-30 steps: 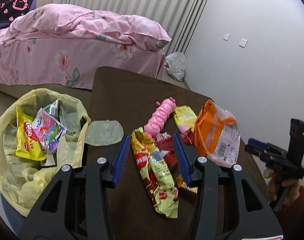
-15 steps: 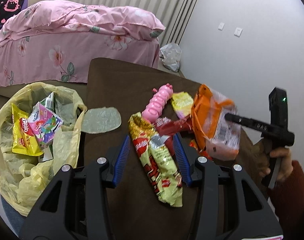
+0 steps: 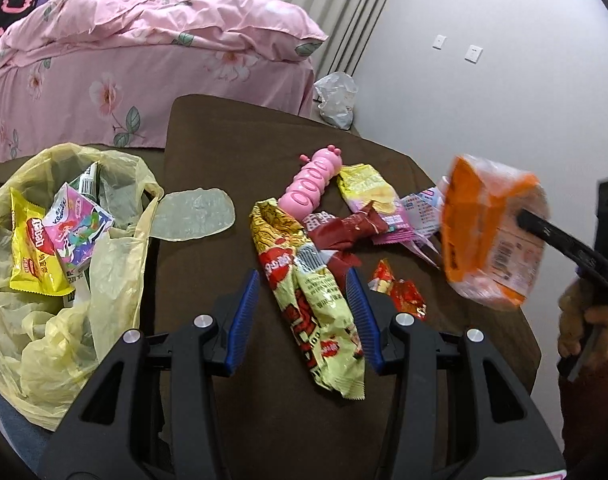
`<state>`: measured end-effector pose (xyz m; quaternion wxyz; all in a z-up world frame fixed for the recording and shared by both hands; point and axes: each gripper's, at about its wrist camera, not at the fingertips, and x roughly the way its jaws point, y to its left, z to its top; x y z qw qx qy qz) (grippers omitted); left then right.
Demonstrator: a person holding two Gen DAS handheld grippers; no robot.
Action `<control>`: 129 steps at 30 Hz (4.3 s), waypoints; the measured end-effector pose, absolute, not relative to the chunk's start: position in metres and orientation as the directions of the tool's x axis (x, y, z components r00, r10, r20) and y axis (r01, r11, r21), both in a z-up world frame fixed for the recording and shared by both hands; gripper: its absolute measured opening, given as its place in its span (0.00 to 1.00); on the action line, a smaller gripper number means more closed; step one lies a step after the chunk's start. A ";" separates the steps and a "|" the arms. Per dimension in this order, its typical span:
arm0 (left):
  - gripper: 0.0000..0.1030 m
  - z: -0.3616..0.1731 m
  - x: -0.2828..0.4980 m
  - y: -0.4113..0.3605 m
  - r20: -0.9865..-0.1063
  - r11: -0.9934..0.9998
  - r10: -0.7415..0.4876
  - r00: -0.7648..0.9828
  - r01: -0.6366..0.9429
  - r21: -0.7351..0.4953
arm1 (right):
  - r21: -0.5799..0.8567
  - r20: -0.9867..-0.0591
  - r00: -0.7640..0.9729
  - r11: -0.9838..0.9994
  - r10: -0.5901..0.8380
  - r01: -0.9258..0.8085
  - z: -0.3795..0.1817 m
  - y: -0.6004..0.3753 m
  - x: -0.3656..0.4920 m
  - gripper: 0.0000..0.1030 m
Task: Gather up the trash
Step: 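Grasp the yellow-red chip bag with the left tool while the right tool grasps the orange bag, then carry the chip bag and orange bag over the yellow bag and release both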
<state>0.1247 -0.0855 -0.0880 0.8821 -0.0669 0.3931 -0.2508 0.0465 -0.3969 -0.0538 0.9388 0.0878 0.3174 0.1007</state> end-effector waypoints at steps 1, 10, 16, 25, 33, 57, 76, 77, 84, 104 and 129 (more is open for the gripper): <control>0.42 -0.089 0.130 -0.086 -0.664 0.867 -0.493 0.563 0.385 -0.317 | 0.231 -0.580 0.778 0.964 0.243 -0.128 -0.054 -0.398 0.044 0.03; 0.42 -0.097 0.191 -0.089 -0.732 0.893 -0.449 0.512 0.288 -0.347 | 0.217 -0.593 0.784 0.974 0.184 -0.065 -0.061 -0.410 0.018 0.03; 0.33 -0.108 0.207 -0.097 -0.752 0.854 -0.518 0.409 0.294 -0.428 | 0.224 -0.593 0.784 0.973 0.184 -0.059 -0.062 -0.412 0.017 0.03; 0.30 -0.072 0.169 -0.093 -0.675 0.844 -0.535 0.508 0.361 -0.396 | 0.225 -0.559 0.797 0.967 0.230 -0.121 -0.052 -0.391 0.020 0.03; 0.31 -0.021 0.125 -0.086 -0.466 0.857 -0.515 0.719 0.419 -0.301 | 0.133 -0.562 0.796 0.974 0.227 -0.184 -0.056 -0.352 0.022 0.03; 0.31 -0.029 0.095 -0.085 -0.472 0.860 -0.509 0.720 0.443 -0.251 | 0.128 -0.696 0.670 0.963 0.258 -0.238 -0.063 -0.340 0.061 0.41; 0.31 -0.043 0.096 -0.083 -0.520 0.868 -0.495 0.696 0.423 -0.260 | 0.333 -0.667 0.695 0.942 0.269 -0.045 -0.091 -0.395 0.030 0.41; 0.31 -0.043 0.095 -0.083 -0.519 0.868 -0.495 0.697 0.423 -0.260 | 0.326 -0.666 0.703 0.945 0.249 -0.026 -0.096 -0.396 0.023 0.41; 0.31 -0.050 0.102 -0.084 -0.541 0.867 -0.497 0.678 0.407 -0.286 | 0.454 -0.658 0.699 0.888 0.279 0.072 -0.135 -0.399 -0.003 0.42; 0.31 0.005 0.090 -0.050 -0.412 0.906 -0.423 0.807 0.371 -0.202 | 0.236 -0.474 0.831 0.952 0.290 -0.198 -0.020 -0.335 0.018 0.13; 0.31 0.026 0.108 0.094 -0.277 0.976 0.108 0.955 -0.154 -0.153 | 0.211 -0.502 0.626 0.787 0.596 -0.580 0.008 -0.158 0.119 0.13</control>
